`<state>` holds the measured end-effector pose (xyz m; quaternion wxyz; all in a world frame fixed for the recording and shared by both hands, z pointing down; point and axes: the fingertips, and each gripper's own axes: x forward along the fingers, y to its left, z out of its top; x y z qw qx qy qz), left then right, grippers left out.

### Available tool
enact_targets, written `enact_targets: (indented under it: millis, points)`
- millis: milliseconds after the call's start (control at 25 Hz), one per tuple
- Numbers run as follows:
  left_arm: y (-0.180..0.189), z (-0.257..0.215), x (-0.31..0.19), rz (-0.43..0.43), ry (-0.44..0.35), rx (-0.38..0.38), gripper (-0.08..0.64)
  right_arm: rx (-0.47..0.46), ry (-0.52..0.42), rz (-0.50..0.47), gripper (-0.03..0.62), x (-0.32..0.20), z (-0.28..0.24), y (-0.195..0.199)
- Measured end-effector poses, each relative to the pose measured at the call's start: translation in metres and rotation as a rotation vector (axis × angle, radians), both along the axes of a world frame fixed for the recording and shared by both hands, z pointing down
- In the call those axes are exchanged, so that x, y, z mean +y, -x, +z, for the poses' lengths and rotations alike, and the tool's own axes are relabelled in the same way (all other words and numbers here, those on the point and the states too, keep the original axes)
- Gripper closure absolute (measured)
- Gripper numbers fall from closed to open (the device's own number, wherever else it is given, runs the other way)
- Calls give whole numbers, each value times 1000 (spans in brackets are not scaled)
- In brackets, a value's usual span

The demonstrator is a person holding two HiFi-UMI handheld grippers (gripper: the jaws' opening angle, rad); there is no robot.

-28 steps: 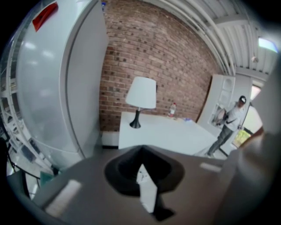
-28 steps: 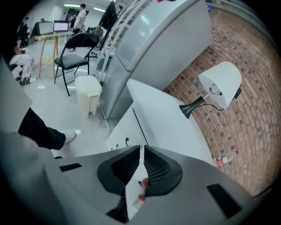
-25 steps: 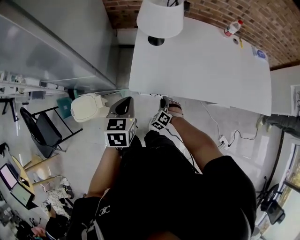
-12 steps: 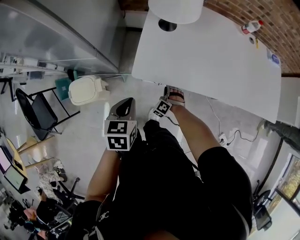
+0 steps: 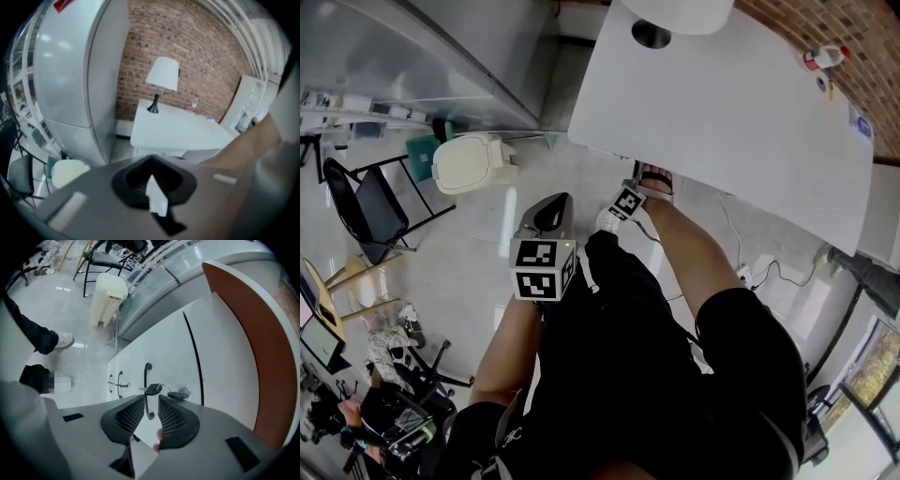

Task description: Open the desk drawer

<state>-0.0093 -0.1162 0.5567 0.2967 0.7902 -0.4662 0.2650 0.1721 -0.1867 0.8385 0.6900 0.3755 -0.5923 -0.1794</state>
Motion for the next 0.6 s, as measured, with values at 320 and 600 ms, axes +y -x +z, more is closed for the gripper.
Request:
enact_targets:
  millis: [320,600]
  points:
    - [3,15,1,-8,26,-13,561,41,24,-10,535,-9,14,-6]
    - [7,21,2,4,42,-33,561,35,26,-2,574,-10,22,-8]
